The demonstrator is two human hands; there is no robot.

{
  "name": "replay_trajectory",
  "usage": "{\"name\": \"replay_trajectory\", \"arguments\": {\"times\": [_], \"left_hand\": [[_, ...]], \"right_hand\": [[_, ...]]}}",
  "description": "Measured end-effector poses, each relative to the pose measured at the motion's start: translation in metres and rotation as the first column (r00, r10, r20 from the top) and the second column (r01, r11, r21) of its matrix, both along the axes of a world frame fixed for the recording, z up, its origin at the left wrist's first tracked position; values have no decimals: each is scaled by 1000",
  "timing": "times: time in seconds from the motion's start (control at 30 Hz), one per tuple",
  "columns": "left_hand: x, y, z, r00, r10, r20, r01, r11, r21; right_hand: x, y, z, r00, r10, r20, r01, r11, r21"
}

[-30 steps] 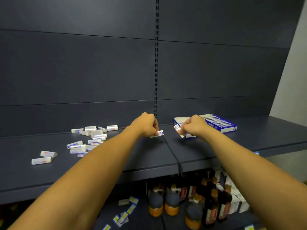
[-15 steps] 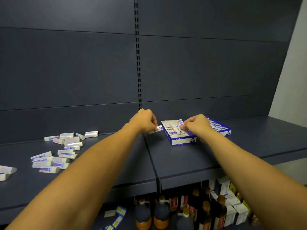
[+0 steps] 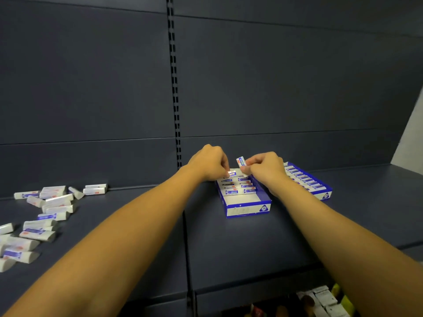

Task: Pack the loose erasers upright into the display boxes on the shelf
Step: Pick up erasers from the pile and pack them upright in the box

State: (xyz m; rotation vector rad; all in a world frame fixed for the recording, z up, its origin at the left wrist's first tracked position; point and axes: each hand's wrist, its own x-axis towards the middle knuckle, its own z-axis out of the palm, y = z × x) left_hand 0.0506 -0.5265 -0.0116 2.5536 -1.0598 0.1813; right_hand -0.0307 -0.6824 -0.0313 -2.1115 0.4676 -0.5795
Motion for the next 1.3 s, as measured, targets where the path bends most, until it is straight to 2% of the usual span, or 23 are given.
{"name": "replay_trajectory", "arguments": {"times": [0.27, 0.47, 0.63, 0.87, 1.07, 1.3], "left_hand": [[4, -19, -29, 992, 65, -105, -71, 996, -55], [0, -10, -44, 985, 116, -127, -134, 980, -147], [-7, -11, -48, 991, 92, -101, -109, 979, -175], [-14, -10, -56, 995, 96, -28, -97, 994, -48], [-13, -10, -57, 994, 112, -17, -112, 994, 18], [-17, -15, -55, 993, 104, 61, -110, 988, 109]], "right_hand": [[35, -29, -21, 994, 102, 42, -106, 988, 116], [41, -40, -31, 979, 186, 85, -200, 952, 232], [47, -35, -42, 971, 200, 133, -225, 950, 215], [50, -30, -48, 957, 263, 124, -276, 957, 94], [50, -34, -49, 960, 267, 81, -273, 958, 84], [50, -34, -49, 965, 260, 47, -263, 962, 73]]}}
